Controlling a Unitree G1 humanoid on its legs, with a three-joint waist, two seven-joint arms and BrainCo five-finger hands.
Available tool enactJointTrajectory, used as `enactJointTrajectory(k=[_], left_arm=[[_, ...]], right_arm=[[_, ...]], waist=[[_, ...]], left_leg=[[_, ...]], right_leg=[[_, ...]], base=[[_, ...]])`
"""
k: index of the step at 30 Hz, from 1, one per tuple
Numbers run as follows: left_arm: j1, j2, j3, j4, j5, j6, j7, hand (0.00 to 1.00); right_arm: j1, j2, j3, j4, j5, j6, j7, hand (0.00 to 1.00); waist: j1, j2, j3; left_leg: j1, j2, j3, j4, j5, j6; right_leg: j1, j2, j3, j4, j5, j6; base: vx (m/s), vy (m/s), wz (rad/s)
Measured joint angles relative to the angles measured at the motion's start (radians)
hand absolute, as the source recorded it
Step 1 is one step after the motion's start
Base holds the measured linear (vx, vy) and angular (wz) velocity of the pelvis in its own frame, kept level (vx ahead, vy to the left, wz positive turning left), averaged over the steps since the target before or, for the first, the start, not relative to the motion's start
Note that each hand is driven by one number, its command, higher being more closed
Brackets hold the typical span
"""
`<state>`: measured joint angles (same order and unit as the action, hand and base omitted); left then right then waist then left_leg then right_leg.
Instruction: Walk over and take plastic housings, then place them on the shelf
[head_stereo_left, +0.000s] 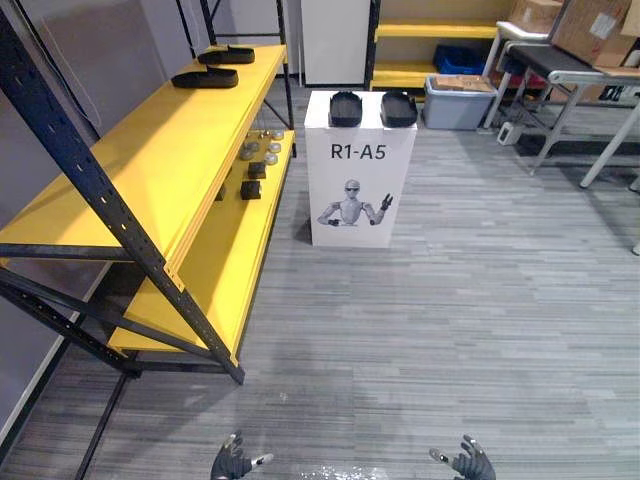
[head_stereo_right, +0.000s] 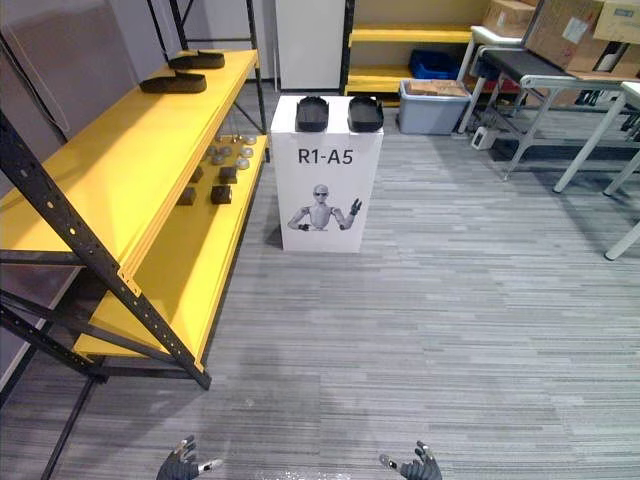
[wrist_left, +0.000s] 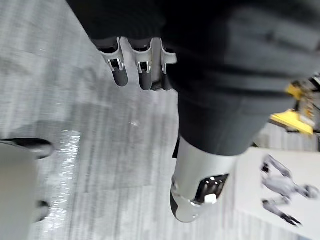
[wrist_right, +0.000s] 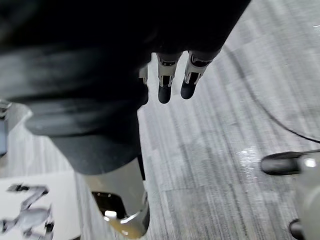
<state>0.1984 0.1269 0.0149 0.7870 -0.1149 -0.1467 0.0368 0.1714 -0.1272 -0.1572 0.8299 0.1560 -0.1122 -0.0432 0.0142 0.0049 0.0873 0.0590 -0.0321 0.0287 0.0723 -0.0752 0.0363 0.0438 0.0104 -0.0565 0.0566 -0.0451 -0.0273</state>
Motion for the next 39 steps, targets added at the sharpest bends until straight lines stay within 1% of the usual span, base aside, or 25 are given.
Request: enactJointTrajectory(k=[2, 5, 9, 17, 20, 22, 25, 27, 28, 29, 30, 31, 32, 33, 34, 35, 36, 37, 38, 39], left_arm=[[0.008, 0.004, 0.02, -0.06, 0.001, -0.002, -0.002, 0.0], [0.023, 0.01, 0.044, -0.093, 0.012, -0.008, -0.003, 0.0], [0.053, 0.007, 0.046, -0.12, 0.021, -0.01, -0.004, 0.0], [0.08, -0.001, 0.048, -0.143, 0.02, -0.008, -0.003, 0.0], [0.079, -0.008, 0.062, -0.162, 0.019, -0.008, 0.0, 0.0], [0.078, -0.013, 0.076, -0.168, 0.019, -0.007, 0.0, 0.0], [0.073, -0.015, 0.077, -0.178, 0.018, -0.006, 0.003, 0.0], [0.067, -0.017, 0.077, -0.188, 0.017, -0.006, 0.006, 0.0], [0.067, -0.025, 0.077, -0.2, 0.017, -0.006, 0.012, 0.0], [0.067, -0.027, 0.077, -0.207, 0.017, -0.006, 0.013, 0.0], [0.067, -0.03, 0.077, -0.213, 0.017, -0.006, 0.015, 0.0], [0.055, -0.03, 0.077, -0.218, 0.016, -0.005, 0.021, 0.0], [0.051, -0.03, 0.077, -0.217, 0.015, -0.005, 0.024, 0.0], [0.049, -0.029, 0.076, -0.217, 0.005, -0.003, 0.028, 0.0], [0.044, -0.028, 0.075, -0.217, -0.017, -0.002, 0.043, 0.0], [0.017, -0.028, 0.075, -0.216, -0.026, 0.001, 0.048, 0.0], [0.002, -0.028, 0.075, -0.216, -0.03, 0.001, 0.05, 0.0], [-0.028, -0.024, 0.075, -0.216, -0.04, 0.001, 0.057, 0.0], [-0.06, -0.02, 0.071, -0.21, -0.041, 0.001, 0.065, 0.0], [-0.077, -0.019, 0.062, -0.209, -0.042, 0.0, 0.069, 0.0]], right_arm=[[0.007, -0.017, 0.003, -0.052, -0.014, -0.005, 0.021, 0.0], [0.011, -0.038, 0.002, -0.086, -0.027, -0.02, 0.04, 0.0], [0.013, -0.05, 0.003, -0.104, -0.048, -0.022, 0.05, 0.0], [0.021, -0.054, 0.002, -0.104, -0.047, -0.021, 0.034, 0.0], [0.011, -0.054, 0.001, -0.104, -0.046, -0.021, 0.021, 0.0], [-0.005, -0.054, 0.0, -0.103, -0.046, -0.02, 0.017, 0.0], [-0.026, -0.053, -0.001, -0.103, -0.044, -0.019, 0.003, 0.0], [-0.047, -0.053, -0.001, -0.101, -0.044, -0.019, -0.005, 0.0], [-0.067, -0.053, -0.004, -0.102, -0.043, -0.019, -0.014, 0.0], [-0.077, -0.053, -0.006, -0.102, -0.043, -0.019, -0.016, 0.0], [-0.084, -0.052, -0.008, -0.102, -0.043, -0.018, -0.017, 0.0], [-0.088, -0.047, -0.007, -0.102, -0.043, -0.018, -0.018, 0.0], [-0.089, -0.044, -0.006, -0.102, -0.043, -0.017, -0.018, 0.0], [-0.09, -0.032, -0.004, -0.102, -0.044, -0.014, -0.021, 0.0], [-0.094, -0.024, 0.007, -0.102, -0.044, -0.01, -0.025, 0.0], [-0.107, -0.027, 0.01, -0.101, -0.043, -0.01, -0.029, 0.0], [-0.113, -0.029, 0.01, -0.099, -0.043, -0.009, -0.032, 0.0], [-0.13, -0.03, 0.01, -0.091, -0.043, -0.009, -0.038, 0.0], [-0.141, -0.033, 0.008, -0.091, -0.043, -0.009, -0.041, 0.0], [-0.143, -0.036, 0.007, -0.091, -0.043, -0.009, -0.047, 0.0]], waist=[[0.0, 0.002, 0.007], [0.0, 0.002, 0.008], [0.0, 0.006, 0.01], [-0.001, 0.011, 0.007], [0.0, 0.011, 0.005], [0.001, 0.012, 0.007], [0.001, 0.016, 0.01], [0.002, 0.023, 0.015], [0.003, 0.038, 0.023], [0.003, 0.04, 0.028], [0.004, 0.042, 0.031], [0.005, 0.037, 0.044], [0.007, 0.036, 0.05], [0.002, 0.032, 0.061], [0.001, 0.032, 0.066], [-0.003, 0.035, 0.087], [-0.004, 0.039, 0.099], [-0.011, 0.036, 0.114], [-0.028, 0.032, 0.124], [-0.04, 0.03, 0.122]], left_leg=[[0.0, -0.002, -0.004, -0.003, 0.0, 0.0], [0.008, -0.002, -0.003, -0.004, -0.001, -0.001], [0.019, 0.001, 0.0, -0.005, -0.004, -0.006], [0.015, 0.009, 0.029, -0.011, -0.006, -0.009], [0.002, 0.01, 0.037, -0.014, -0.012, -0.016], [-0.009, 0.011, 0.047, -0.01, -0.013, -0.015], [-0.029, 0.014, 0.054, 0.025, -0.039, -0.009], [-0.05, 0.016, 0.058, 0.066, -0.064, -0.004], [-0.081, 0.024, 0.073, 0.13, -0.109, 0.0], [-0.09, 0.024, 0.078, 0.151, -0.124, 0.005], [-0.099, 0.023, 0.081, 0.174, -0.142, 0.007], [-0.102, 0.013, 0.085, 0.216, -0.181, 0.016], [-0.096, 0.01, 0.087, 0.221, -0.192, 0.02], [-0.072, 0.003, 0.087, 0.22, -0.209, 0.025], [-0.047, 0.007, 0.087, 0.219, -0.236, 0.027], [-0.022, 0.024, 0.082, 0.212, -0.241, 0.024], [-0.009, 0.036, 0.077, 0.209, -0.244, 0.021], [0.015, 0.058, 0.059, 0.192, -0.252, 0.004], [0.043, 0.08, 0.024, 0.158, -0.252, -0.018], [0.065, 0.098, 0.001, 0.124, -0.249, -0.04]], right_leg=[[0.003, -0.002, -0.005, -0.006, 0.0, 0.001], [0.013, -0.003, -0.005, -0.011, 0.0, 0.002], [0.016, 0.0, 0.001, -0.015, 0.001, 0.002], [0.009, 0.007, 0.026, -0.036, 0.015, 0.007], [-0.008, 0.009, 0.036, -0.036, 0.015, 0.007], [-0.019, 0.01, 0.046, -0.036, 0.017, 0.007], [-0.02, 0.012, 0.055, -0.036, 0.017, 0.007], [-0.028, 0.013, 0.062, -0.026, 0.01, 0.016], [-0.074, 0.016, 0.075, 0.06, -0.037, 0.037], [-0.098, 0.015, 0.078, 0.111, -0.064, 0.04], [-0.124, 0.012, 0.079, 0.169, -0.095, 0.05], [-0.199, -0.005, 0.071, 0.345, -0.162, 0.08], [-0.233, -0.012, 0.065, 0.421, -0.178, 0.093], [-0.295, -0.041, 0.013, 0.565, -0.207, 0.098], [-0.366, -0.07, -0.047, 0.597, -0.211, 0.094], [-0.412, -0.071, -0.068, 0.543, -0.206, 0.092], [-0.424, -0.068, -0.079, 0.499, -0.2, 0.089], [-0.447, -0.062, -0.101, 0.376, -0.165, 0.083], [-0.459, -0.065, -0.119, 0.275, -0.061, 0.082], [-0.46, -0.064, -0.128, 0.23, 0.018, 0.082]], base=[[0.03, 0.018, 0.06], [0.0, 0.0, 0.0], [-0.05, 0.003, -0.03], [-0.03, 0.005, -0.11], [0.01, 0.012, -0.09], [0.03, 0.019, -0.15], [0.06, 0.029, -0.09], [0.03, 0.045, -0.14], [0.02, 0.058, -0.24], [0.0, 0.06, -0.23], [0.0, 0.059, -0.11], [0.01, 0.053, -0.09], [0.07, 0.056, -0.06], [0.18, 0.026, -0.09], [0.35, -0.028, -0.01], [0.37, -0.068, 0.03], [0.41, -0.126, 0.25], [0.42, -0.161, 0.55], [0.46, -0.189, 0.75], [0.54, -0.266, 0.75]])
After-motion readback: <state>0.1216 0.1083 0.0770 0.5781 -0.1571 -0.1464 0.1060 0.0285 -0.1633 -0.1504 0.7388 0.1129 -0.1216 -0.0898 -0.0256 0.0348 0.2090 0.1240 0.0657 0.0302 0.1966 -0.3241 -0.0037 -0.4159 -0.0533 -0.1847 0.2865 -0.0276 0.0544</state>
